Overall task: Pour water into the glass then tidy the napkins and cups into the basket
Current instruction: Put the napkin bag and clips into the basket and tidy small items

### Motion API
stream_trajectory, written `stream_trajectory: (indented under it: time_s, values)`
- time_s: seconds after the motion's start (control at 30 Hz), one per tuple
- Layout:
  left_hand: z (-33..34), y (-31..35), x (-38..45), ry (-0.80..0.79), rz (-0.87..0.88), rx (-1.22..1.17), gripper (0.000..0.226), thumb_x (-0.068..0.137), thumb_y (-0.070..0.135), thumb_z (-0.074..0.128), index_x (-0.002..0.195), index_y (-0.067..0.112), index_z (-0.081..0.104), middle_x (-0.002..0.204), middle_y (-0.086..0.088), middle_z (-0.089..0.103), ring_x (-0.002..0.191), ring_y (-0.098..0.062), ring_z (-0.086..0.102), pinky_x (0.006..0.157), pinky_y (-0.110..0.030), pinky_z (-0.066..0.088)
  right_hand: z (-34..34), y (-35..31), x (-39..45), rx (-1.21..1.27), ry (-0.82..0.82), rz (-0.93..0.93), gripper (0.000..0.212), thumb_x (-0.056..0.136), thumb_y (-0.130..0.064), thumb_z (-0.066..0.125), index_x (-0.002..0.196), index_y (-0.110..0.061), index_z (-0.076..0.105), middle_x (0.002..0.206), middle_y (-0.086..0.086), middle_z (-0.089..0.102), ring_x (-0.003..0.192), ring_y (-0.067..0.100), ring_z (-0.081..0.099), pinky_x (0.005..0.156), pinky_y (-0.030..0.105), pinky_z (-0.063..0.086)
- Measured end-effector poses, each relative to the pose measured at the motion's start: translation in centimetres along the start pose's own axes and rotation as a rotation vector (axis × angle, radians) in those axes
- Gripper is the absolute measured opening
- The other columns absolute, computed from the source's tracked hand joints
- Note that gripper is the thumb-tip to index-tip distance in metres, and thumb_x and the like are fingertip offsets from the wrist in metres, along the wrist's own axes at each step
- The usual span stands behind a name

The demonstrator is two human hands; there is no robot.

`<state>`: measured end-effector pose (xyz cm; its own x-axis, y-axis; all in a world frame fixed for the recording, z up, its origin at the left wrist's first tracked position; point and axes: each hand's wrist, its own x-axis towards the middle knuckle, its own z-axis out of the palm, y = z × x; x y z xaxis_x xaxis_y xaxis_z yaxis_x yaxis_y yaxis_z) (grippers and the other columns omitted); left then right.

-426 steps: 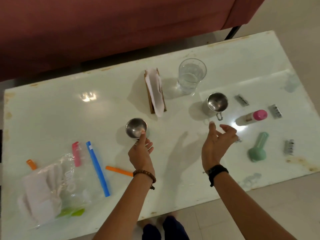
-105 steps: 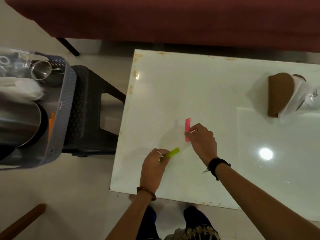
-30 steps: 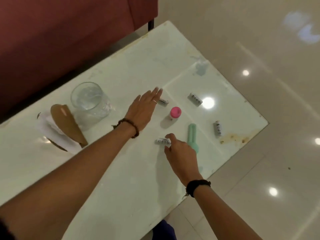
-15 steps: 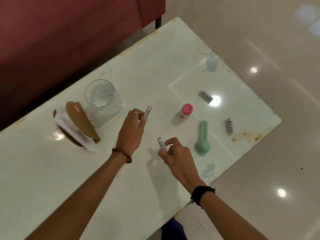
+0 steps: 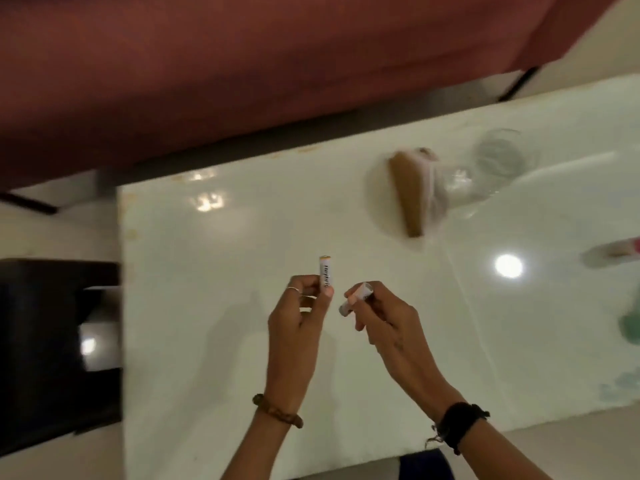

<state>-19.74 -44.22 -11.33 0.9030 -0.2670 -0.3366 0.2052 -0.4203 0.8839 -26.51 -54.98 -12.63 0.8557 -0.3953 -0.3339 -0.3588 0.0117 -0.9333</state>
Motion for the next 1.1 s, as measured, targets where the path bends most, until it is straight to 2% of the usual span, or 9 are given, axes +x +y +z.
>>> stream_trajectory:
  time_s: [0.23,0.37,0.47,0.57,0.6,0.67,0.73,0.9,1.1]
  values:
    - [-22.3,-5.1,-0.9,0.337,-0.081,-0.012,0.012,0.085,0.025,0.061,0.083,0.035,0.056,0.085,0.019,0.064,0.081,0.004,0.061,0.064,-0.007,0.047,22.2,-6.2,-0.4,-0.080,-0.244,-0.100,0.013,0.088,-0.028,0.057,0.081,-0.029,0.067,0.093,-0.008,0.058,0.084,0.006,0.058,0.065,0.010,0.041]
    - [-35.8,-9.5,-1.8,0.634,-0.090,0.128,0.007,0.084,0.021,0.063,0.085,0.028,0.060,0.082,0.003,0.064,0.074,-0.002,0.059,0.065,-0.006,0.043,35.5,-9.3,0.2,-0.066,-0.458,-0.173,0.012,0.091,-0.026,0.052,0.095,-0.021,0.062,0.093,-0.009,0.054,0.078,0.001,0.055,0.062,0.011,0.042]
    - [-42.4,-12.1,-1.9,0.741,-0.183,0.248,0.003,0.084,0.021,0.063,0.082,0.021,0.061,0.082,-0.003,0.061,0.070,-0.006,0.056,0.066,-0.010,0.044,43.3,-10.7,1.1,-0.172,-0.561,-0.265,0.012,0.093,-0.027,0.049,0.105,-0.025,0.051,0.084,-0.015,0.052,0.064,-0.003,0.052,0.056,0.009,0.038]
    - [-45.2,-13.9,-0.7,0.663,-0.230,0.311,0.008,0.085,0.018,0.061,0.077,0.014,0.062,0.076,-0.001,0.062,0.067,0.001,0.055,0.063,0.000,0.038,49.1,-11.0,2.0,-0.423,-0.519,-0.355,0.022,0.091,-0.022,0.053,0.108,-0.023,0.040,0.078,-0.010,0.059,0.059,0.002,0.056,0.050,0.013,0.039]
    - [-45.4,-14.4,-0.1,0.627,-0.237,0.355,0.012,0.087,0.020,0.060,0.080,0.011,0.062,0.080,-0.005,0.063,0.069,-0.005,0.058,0.065,-0.005,0.041,50.5,-10.9,2.3,-0.536,-0.499,-0.399,0.021,0.091,-0.019,0.052,0.107,-0.020,0.039,0.079,-0.005,0.062,0.062,0.009,0.059,0.052,0.022,0.044]
    - [-45.4,-15.0,1.2,0.582,-0.282,0.443,0.022,0.091,0.027,0.053,0.089,0.006,0.061,0.095,-0.013,0.061,0.086,-0.026,0.060,0.080,-0.032,0.048,52.4,-10.6,3.0,-0.774,-0.458,-0.479,0.019,0.090,-0.012,0.048,0.108,-0.013,0.039,0.082,0.008,0.066,0.069,0.029,0.062,0.058,0.039,0.050]
    - [-45.3,-15.2,2.7,0.540,-0.313,0.491,0.028,0.093,0.028,0.045,0.094,0.003,0.057,0.104,-0.016,0.057,0.095,-0.035,0.057,0.082,-0.046,0.048,53.3,-10.3,3.9,-0.951,-0.413,-0.534,0.025,0.089,-0.006,0.046,0.113,-0.008,0.039,0.085,0.014,0.066,0.073,0.036,0.062,0.056,0.040,0.046]
    - [-45.3,-16.4,6.2,0.470,-0.319,0.568,0.019,0.093,0.013,0.041,0.098,-0.002,0.052,0.112,-0.021,0.052,0.100,-0.037,0.053,0.078,-0.044,0.045,55.0,-9.9,5.0,-1.237,-0.380,-0.603,0.021,0.091,-0.003,0.038,0.112,-0.003,0.040,0.085,0.014,0.067,0.074,0.034,0.064,0.051,0.034,0.032]
    - [-45.2,-17.8,7.5,0.393,-0.298,0.687,0.015,0.093,0.009,0.043,0.102,0.003,0.054,0.112,-0.016,0.056,0.109,-0.031,0.046,0.076,-0.038,0.046,55.0,-9.7,5.6,-1.256,-0.437,-0.593,0.021,0.091,-0.003,0.038,0.077,-0.010,0.052,0.088,0.015,0.067,0.080,0.033,0.063,0.057,0.033,0.036]
